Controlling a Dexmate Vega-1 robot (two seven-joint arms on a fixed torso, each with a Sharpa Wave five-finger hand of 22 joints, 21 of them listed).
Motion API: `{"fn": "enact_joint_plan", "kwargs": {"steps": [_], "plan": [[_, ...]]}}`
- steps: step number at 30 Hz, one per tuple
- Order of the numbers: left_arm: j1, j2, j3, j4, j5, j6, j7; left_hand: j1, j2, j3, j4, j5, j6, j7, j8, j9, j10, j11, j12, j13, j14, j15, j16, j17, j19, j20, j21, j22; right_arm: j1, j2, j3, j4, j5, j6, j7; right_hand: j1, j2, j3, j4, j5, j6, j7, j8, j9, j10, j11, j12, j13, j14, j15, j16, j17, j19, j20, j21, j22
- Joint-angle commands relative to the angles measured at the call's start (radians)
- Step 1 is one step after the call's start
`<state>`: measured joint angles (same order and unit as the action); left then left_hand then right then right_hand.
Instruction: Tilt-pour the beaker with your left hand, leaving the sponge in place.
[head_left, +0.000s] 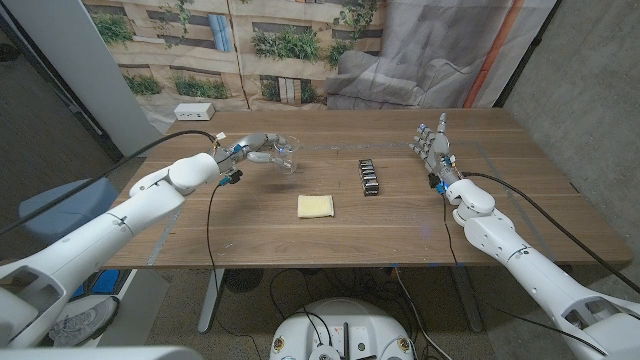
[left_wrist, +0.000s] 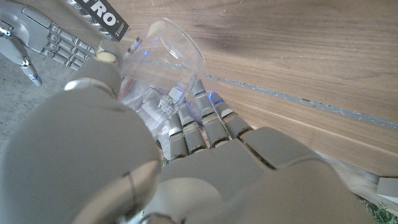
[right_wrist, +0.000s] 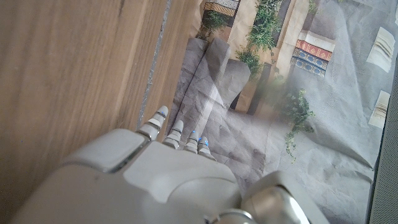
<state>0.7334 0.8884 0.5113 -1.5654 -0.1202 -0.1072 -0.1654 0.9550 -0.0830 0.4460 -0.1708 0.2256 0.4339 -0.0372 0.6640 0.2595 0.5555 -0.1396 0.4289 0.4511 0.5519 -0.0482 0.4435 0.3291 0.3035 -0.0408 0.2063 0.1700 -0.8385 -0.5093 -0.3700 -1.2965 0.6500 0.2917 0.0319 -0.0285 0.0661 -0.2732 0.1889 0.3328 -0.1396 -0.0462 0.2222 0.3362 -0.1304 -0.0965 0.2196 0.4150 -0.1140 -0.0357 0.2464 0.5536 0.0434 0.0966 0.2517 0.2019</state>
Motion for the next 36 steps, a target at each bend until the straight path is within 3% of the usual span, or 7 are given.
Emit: {"fn": "enact_joint_plan", "kwargs": {"steps": [1,9,11,20,36], "plan": [[-0.014,0.042,0.003,-0.088,0.04,0.115,-0.018,0.103,0.129,0.01,0.0,0.006,0.015,0.011,0.024,0.002,0.048,-0.039,0.008,0.008,0.014,-0.162,-0.003,-0.002,0.009,-0.045,-0.002,0.004,0.0,0.0,0.0,-0.001,0.0,0.0,0.0,0.006,0.086,-0.007,0.0,0.006,-0.007,-0.002,0.006,0.002,-0.006,0.0,0.006,0.005,-0.003,-0.02,0.004,0.002,0.0,0.009,0.007,0.005],[-0.039,0.059,0.022,-0.134,0.051,0.196,-0.069,0.116,0.137,0.009,-0.006,0.008,0.032,0.019,0.034,-0.002,0.06,-0.035,0.008,0.013,0.029,-0.164,0.002,-0.003,0.026,-0.032,0.002,0.003,0.0,0.0,0.0,-0.001,0.0,-0.001,-0.001,0.006,0.086,-0.007,0.0,0.006,-0.007,-0.001,0.005,0.002,-0.006,0.001,0.006,0.005,-0.004,-0.019,0.003,0.002,0.0,0.009,0.007,0.005],[-0.043,0.065,0.028,-0.136,0.064,0.177,-0.077,0.117,0.137,0.009,-0.006,0.008,0.032,0.02,0.035,-0.002,0.063,-0.035,0.009,0.014,0.03,-0.163,0.002,-0.003,0.026,-0.033,0.002,0.002,0.0,0.0,0.0,-0.001,0.0,-0.001,-0.001,0.006,0.086,-0.007,0.0,0.006,-0.007,-0.001,0.006,0.002,-0.006,0.001,0.006,0.005,-0.004,-0.019,0.003,0.002,0.0,0.009,0.007,0.005],[-0.063,0.098,0.047,-0.219,0.085,0.336,-0.134,0.125,0.138,0.01,-0.009,0.011,0.034,0.023,0.038,-0.005,0.066,-0.03,0.006,0.017,0.035,-0.161,-0.003,-0.009,0.024,-0.028,-0.002,0.002,0.0,0.0,0.0,-0.001,0.0,-0.001,-0.001,0.006,0.086,-0.007,0.0,0.006,-0.007,-0.001,0.005,0.002,-0.006,0.001,0.006,0.005,-0.005,-0.018,0.003,0.002,0.0,0.008,0.007,0.005],[-0.134,0.124,0.096,-0.261,0.133,0.421,-0.254,0.124,0.138,0.004,-0.004,0.014,0.046,0.04,0.048,-0.01,0.081,-0.022,0.005,0.023,0.048,-0.149,-0.004,-0.015,0.033,-0.016,-0.001,0.002,-0.001,0.0,0.0,-0.002,0.0,-0.001,-0.001,0.007,0.086,-0.007,0.0,0.006,-0.008,0.0,0.005,0.002,-0.005,0.0,0.006,0.005,-0.005,-0.019,0.003,0.002,0.0,0.009,0.007,0.005]]}}
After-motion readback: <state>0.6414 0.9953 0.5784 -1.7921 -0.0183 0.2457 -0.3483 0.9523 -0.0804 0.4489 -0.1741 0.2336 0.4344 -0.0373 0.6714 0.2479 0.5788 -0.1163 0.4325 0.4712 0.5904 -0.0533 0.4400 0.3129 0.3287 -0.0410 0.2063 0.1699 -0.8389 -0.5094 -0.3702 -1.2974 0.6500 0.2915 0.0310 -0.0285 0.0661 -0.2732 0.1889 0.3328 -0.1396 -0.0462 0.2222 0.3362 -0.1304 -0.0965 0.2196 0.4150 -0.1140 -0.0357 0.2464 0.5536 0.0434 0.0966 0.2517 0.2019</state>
